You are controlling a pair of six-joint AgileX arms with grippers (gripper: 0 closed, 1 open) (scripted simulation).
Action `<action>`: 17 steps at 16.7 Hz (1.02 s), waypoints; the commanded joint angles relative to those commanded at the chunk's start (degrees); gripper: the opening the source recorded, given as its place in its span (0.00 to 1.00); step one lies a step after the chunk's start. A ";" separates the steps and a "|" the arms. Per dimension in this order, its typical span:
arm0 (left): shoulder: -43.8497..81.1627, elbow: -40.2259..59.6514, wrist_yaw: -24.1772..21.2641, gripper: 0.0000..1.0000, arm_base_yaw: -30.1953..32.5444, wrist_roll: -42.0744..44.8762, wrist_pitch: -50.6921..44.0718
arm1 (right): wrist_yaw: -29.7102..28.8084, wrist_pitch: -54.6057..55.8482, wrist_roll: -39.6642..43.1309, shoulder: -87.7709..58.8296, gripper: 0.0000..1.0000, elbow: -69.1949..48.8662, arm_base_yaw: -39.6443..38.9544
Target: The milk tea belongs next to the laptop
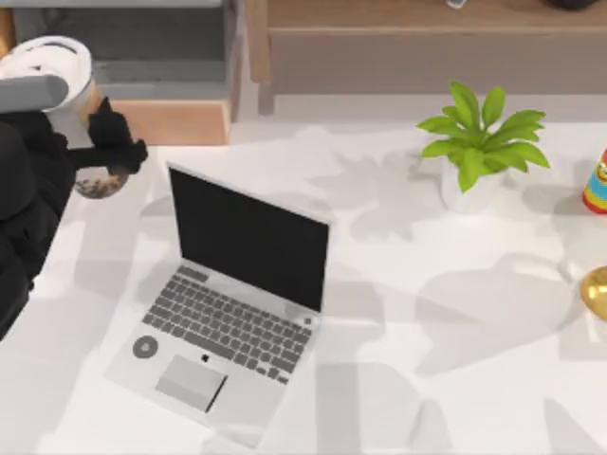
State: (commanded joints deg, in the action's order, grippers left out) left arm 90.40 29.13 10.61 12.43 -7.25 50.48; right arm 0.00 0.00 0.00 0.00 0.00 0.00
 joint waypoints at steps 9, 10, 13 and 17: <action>4.85 20.82 20.64 0.00 23.52 -14.17 -18.41 | 0.00 0.00 0.00 0.00 1.00 0.00 0.00; 5.34 22.85 23.19 0.00 26.71 -15.86 -20.41 | 0.00 0.00 0.00 0.00 1.00 0.00 0.00; 6.88 28.11 30.80 0.00 36.23 -20.82 -26.25 | 0.00 0.00 0.00 0.00 1.00 0.00 0.00; 9.42 32.33 40.31 0.00 47.77 -26.86 -33.68 | 0.00 0.00 0.00 0.00 1.00 0.00 0.00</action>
State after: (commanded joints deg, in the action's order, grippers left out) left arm 99.82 61.46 50.92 60.20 -34.11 16.80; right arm 0.00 0.00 0.00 0.00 0.00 0.00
